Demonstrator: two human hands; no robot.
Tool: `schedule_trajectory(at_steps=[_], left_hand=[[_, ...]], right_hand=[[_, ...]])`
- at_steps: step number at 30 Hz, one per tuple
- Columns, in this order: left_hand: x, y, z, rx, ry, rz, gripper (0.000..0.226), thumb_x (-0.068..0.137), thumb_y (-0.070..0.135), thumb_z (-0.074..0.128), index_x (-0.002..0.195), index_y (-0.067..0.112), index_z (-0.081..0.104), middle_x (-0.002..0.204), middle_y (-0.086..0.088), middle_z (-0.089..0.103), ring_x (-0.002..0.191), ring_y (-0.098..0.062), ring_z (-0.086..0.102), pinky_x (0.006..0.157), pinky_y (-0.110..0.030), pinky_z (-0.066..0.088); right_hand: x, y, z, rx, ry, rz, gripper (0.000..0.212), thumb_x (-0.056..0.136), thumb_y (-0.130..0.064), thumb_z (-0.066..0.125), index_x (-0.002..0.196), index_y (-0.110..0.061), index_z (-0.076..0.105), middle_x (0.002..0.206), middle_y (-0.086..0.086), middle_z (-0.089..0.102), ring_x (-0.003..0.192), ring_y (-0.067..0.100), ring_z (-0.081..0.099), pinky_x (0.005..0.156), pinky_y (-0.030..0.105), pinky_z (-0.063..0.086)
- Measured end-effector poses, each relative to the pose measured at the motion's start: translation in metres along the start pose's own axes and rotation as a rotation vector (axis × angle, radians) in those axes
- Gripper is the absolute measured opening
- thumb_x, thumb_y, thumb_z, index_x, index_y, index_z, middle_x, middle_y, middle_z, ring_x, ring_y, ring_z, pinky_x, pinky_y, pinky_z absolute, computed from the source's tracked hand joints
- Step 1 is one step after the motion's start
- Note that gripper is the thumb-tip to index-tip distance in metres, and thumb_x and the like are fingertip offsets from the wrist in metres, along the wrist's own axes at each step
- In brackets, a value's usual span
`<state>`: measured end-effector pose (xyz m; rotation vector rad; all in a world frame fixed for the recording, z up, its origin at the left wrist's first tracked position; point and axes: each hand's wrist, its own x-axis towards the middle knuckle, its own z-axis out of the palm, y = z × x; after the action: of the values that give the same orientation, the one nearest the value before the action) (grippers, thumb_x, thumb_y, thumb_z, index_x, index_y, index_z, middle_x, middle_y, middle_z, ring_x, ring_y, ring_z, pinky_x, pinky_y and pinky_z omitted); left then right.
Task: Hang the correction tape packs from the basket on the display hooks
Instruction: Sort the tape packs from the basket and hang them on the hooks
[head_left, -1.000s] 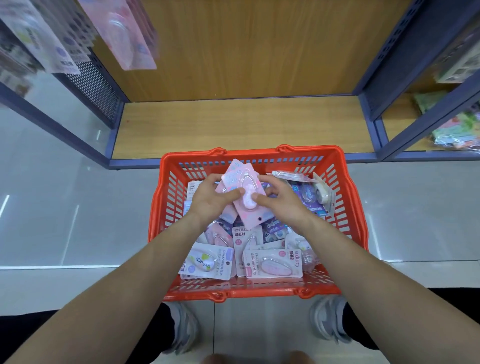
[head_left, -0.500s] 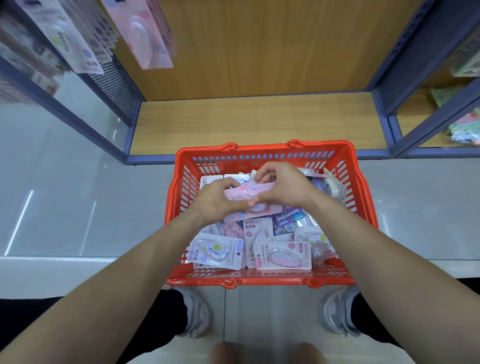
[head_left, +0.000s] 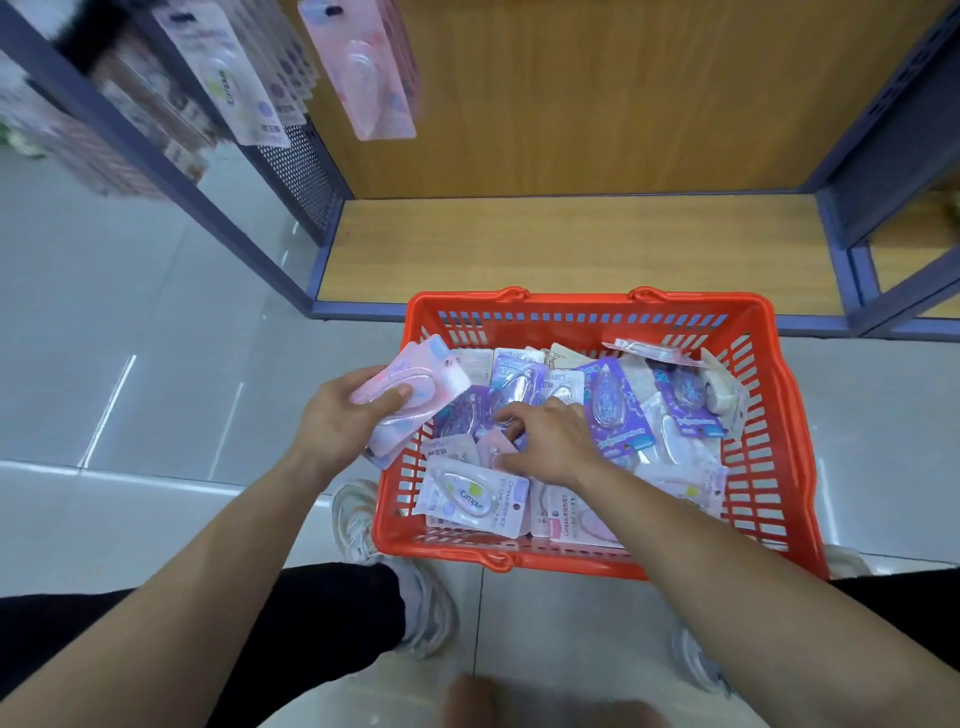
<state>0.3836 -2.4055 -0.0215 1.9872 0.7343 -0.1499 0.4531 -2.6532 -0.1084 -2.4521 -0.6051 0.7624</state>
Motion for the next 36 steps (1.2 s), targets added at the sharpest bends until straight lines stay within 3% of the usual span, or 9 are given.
schedule_trajectory(at_steps=[3,6,9,12,16,21,26,31,36], left_hand=[[-0.004,-0.008,-0.001,-0.028,0.02,-0.015,0.031,0.085,0.044,0.079,0.114,0.031,0.077,0.1,0.008,0.079,0.094,-0.018,0.074,0.078,-0.041,0.062],[-0.005,-0.006,-0.001,-0.08,0.033,-0.033,0.029,0.088,0.038,0.077,0.115,0.026,0.077,0.102,0.004,0.078,0.093,-0.018,0.073,0.08,-0.038,0.059],[-0.002,0.002,-0.001,-0.143,0.041,-0.047,0.021,0.091,0.031,0.076,0.111,0.025,0.077,0.097,0.003,0.077,0.081,-0.015,0.073,0.068,-0.04,0.061],[0.002,0.01,0.006,-0.209,0.043,-0.049,0.017,0.091,0.025,0.075,0.108,0.021,0.076,0.09,0.003,0.075,0.066,-0.004,0.068,0.053,-0.026,0.056],[0.002,0.025,0.023,-0.29,0.06,-0.064,0.021,0.089,0.025,0.077,0.107,0.015,0.076,0.097,-0.003,0.076,0.08,-0.018,0.07,0.065,-0.027,0.052],[-0.004,0.053,0.038,-0.379,0.068,-0.07,0.026,0.092,0.032,0.075,0.111,0.015,0.073,0.101,-0.008,0.076,0.083,-0.024,0.072,0.062,-0.029,0.055],[-0.01,0.083,0.035,-0.441,0.087,-0.055,0.034,0.09,0.038,0.076,0.116,0.016,0.072,0.103,-0.01,0.077,0.087,-0.03,0.075,0.058,-0.036,0.06],[-0.021,0.114,0.014,-0.47,0.099,-0.035,0.028,0.092,0.034,0.075,0.11,0.013,0.07,0.096,-0.007,0.075,0.078,-0.024,0.072,0.047,-0.029,0.056],[-0.022,0.132,-0.016,-0.419,0.164,0.028,0.024,0.09,0.035,0.077,0.102,0.015,0.071,0.088,-0.002,0.076,0.07,-0.019,0.072,0.051,-0.03,0.058]], right_hand=[[0.004,-0.008,0.01,-0.027,-0.008,-0.009,0.055,0.078,-0.05,0.079,0.124,-0.033,0.055,0.095,-0.016,0.071,0.107,0.015,0.049,0.091,0.037,0.03],[0.009,-0.012,0.006,-0.024,-0.069,-0.013,0.037,0.084,-0.042,0.076,0.116,-0.032,0.062,0.086,-0.012,0.064,0.098,0.02,0.053,0.089,0.039,0.032],[0.011,-0.008,-0.018,0.373,-0.058,0.075,0.024,0.087,-0.023,0.075,0.105,-0.026,0.06,0.089,-0.006,0.063,0.085,0.021,0.06,0.085,0.041,0.048],[0.007,-0.006,-0.057,0.589,0.111,0.14,0.03,0.084,-0.011,0.074,0.101,-0.023,0.053,0.099,-0.001,0.062,0.083,0.018,0.059,0.077,0.038,0.053],[-0.009,-0.009,-0.101,0.935,0.252,0.163,0.048,0.085,0.009,0.067,0.121,-0.018,0.05,0.111,0.011,0.063,0.086,0.02,0.064,0.058,0.031,0.058],[-0.032,-0.014,-0.119,1.165,0.272,0.179,0.042,0.089,0.01,0.063,0.113,-0.023,0.058,0.112,0.006,0.06,0.088,0.022,0.066,0.065,0.036,0.062],[-0.044,-0.025,-0.124,1.346,0.397,0.22,0.04,0.089,0.01,0.062,0.113,-0.019,0.049,0.125,0.012,0.057,0.098,0.033,0.066,0.087,0.061,0.058],[-0.046,-0.044,-0.14,1.504,0.461,0.223,0.041,0.087,0.009,0.064,0.115,-0.017,0.049,0.125,0.016,0.061,0.095,0.03,0.065,0.072,0.04,0.059],[-0.047,-0.071,-0.147,1.543,0.474,0.167,0.04,0.089,0.011,0.063,0.113,-0.018,0.05,0.122,0.014,0.063,0.095,0.031,0.068,0.087,0.048,0.057]])
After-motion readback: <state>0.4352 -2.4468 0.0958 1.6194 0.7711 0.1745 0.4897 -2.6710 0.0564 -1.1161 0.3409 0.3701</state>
